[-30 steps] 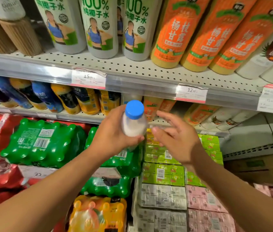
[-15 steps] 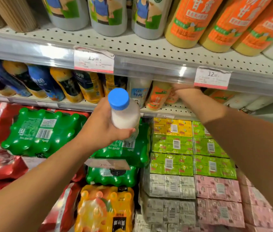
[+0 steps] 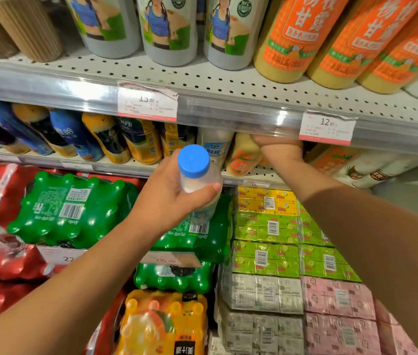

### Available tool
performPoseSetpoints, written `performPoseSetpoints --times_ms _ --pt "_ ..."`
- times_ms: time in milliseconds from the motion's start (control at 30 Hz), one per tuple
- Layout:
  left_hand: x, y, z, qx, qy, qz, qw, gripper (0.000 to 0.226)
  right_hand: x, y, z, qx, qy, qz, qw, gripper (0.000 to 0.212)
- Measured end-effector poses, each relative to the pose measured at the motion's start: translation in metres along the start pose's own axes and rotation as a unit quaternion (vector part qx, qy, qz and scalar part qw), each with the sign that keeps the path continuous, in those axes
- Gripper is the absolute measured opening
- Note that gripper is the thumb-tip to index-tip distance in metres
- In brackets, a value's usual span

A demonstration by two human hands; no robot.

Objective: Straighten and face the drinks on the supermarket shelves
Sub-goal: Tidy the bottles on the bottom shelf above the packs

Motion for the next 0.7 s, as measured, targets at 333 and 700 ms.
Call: performPoseSetpoints --times_ms 333,700 --pt "-0.024 0.013 -0.004 -0.008 0.011 -0.029 0.999 0.050 -0.009 -0.013 0.021 -0.059 0.023 -0.057 0.996 0.050" --pt "-0.045 0.050 0.003 -0.048 0.043 -0.132 0.989 0.046 -0.068 -0.036 0.046 -0.084 0.093 -0.345 0.930 0.025"
Point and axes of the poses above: each hand's wrist, its own z-axis away from the middle knuckle, its own y-axis out of the palm, x = y × z, the point moved 1 cm from there along -z, towards the middle knuckle, and after that the axes turned 11 degrees about -x, right-handed, at the moved point
